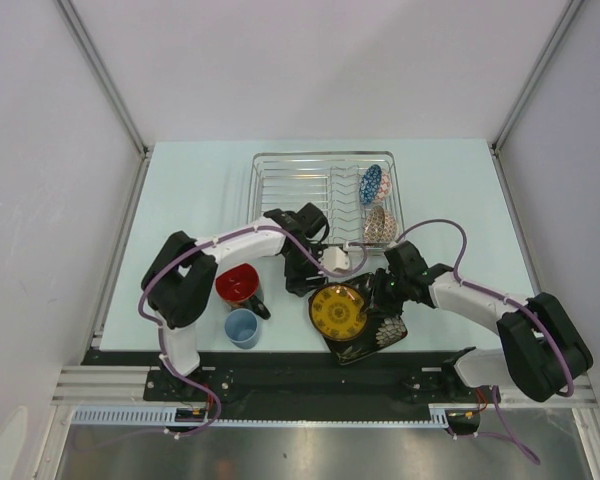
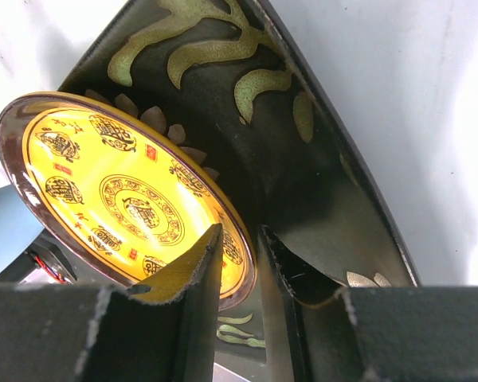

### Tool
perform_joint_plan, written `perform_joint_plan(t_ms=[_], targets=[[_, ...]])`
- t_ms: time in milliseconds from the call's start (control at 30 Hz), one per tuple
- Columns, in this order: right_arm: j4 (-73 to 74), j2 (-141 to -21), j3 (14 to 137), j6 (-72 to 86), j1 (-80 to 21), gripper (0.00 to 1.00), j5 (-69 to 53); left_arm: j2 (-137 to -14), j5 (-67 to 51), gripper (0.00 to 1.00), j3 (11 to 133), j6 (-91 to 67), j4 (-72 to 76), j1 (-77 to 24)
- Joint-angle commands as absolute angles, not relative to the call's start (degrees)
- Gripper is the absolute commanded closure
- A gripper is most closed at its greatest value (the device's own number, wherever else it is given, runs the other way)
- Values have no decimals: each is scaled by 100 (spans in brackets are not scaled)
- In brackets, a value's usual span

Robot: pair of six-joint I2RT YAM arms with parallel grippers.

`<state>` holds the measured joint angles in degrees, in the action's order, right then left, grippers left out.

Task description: Load the mixed dishes into the dish rack

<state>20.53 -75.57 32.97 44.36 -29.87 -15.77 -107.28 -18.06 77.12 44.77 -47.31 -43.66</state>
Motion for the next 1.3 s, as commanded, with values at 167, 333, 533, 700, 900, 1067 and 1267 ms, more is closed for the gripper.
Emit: perform_joint_plan(t_ms=[167, 333, 533, 700, 900, 1067, 1267], targets=[[2303, -7638, 3059, 4227, -2883, 68, -1019, -10292, -2065, 31, 7523, 5212, -5168, -4438], [2198, -7655, 3094, 4201, -2804, 63, -1125, -10371, -2153, 32, 7497, 4966, -4931, -4614], [2206, -7690, 3146, 4157, -2681, 61, -1151, -10599, -2241, 34, 7567, 4746, -4702, -4790], [2224, -7682, 3146, 4148, -2663, 60, -1152, -10784, -2294, 34, 7673, 4623, -4597, -4948], [2049, -7848, 3138, 4183, -2663, 60, -1239, -10889, -2373, 34, 7708, 4553, -4535, -5045], [1741, -8085, 3181, 4245, -2663, 60, -1450, -10995, -2408, 34, 7813, 4491, -4561, -5062], [1669, -8297, 3445, 4140, -2707, 60, -1634, -11100, -2417, 35, 7874, 4386, -4456, -5097]])
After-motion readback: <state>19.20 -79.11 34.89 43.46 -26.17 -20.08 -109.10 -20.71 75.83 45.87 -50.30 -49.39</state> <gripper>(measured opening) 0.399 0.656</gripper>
